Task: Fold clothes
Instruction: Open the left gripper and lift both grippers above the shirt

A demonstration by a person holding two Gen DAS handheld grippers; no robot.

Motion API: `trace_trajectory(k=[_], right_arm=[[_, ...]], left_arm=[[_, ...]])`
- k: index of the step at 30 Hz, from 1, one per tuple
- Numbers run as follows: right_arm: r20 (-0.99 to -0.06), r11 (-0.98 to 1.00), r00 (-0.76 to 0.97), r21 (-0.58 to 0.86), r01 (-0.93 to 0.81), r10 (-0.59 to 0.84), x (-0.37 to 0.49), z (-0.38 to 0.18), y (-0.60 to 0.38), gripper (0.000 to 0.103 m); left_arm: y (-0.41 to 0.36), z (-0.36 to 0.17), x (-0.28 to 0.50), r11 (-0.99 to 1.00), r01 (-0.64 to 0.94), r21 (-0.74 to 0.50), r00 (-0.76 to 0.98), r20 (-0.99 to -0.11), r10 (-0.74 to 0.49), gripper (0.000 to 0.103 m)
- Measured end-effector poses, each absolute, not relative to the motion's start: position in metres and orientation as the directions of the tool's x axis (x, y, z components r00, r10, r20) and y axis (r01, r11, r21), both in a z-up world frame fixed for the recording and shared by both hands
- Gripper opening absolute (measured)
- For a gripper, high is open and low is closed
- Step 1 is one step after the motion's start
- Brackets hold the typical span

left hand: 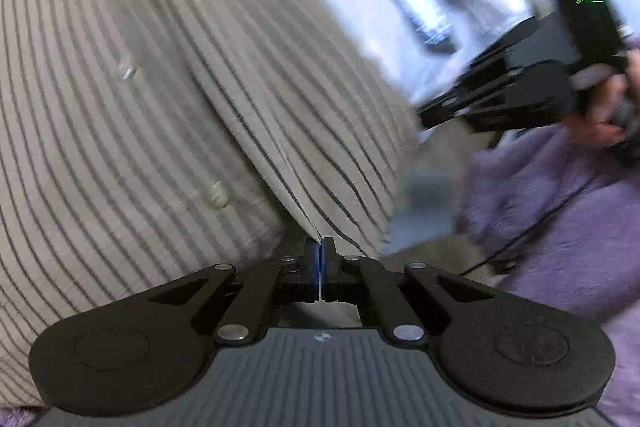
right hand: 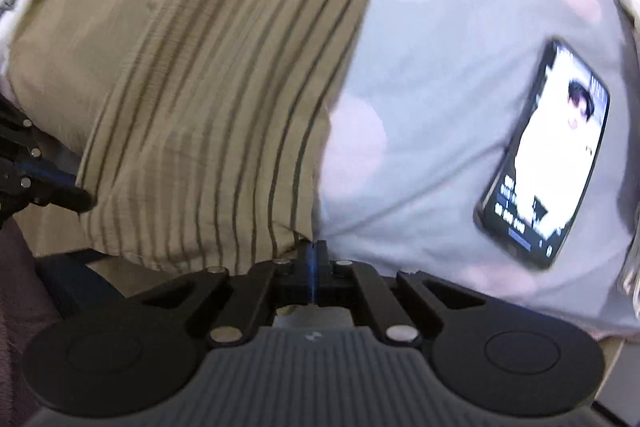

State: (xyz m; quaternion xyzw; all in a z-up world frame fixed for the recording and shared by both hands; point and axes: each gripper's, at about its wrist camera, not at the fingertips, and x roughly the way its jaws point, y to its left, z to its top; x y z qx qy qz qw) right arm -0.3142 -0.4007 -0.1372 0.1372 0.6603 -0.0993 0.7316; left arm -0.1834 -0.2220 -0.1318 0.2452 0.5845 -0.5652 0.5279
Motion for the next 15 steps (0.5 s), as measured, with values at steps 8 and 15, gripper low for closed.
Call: trace_trajectory(k=[8, 15], right_arm=[[-0.997, 0.947, 0.079, 0.014, 0.32, -0.012, -0.314, -0.145, -0.386, 0.004], [-0.969, 0.961, 0.237, -0.009, 0.276, -0.077, -0.298, -0.108, -0.359, 0.009]], left_arm=[[-0.22, -0.159, -0.178, 0.309, 0.896, -0.318, -0.272, -0.945, -0.182, 0.0], [-0.213, -0.113, -0.154, 0.333, 0.876, -0.348, -0.255, -0.922, -0.291, 0.008]])
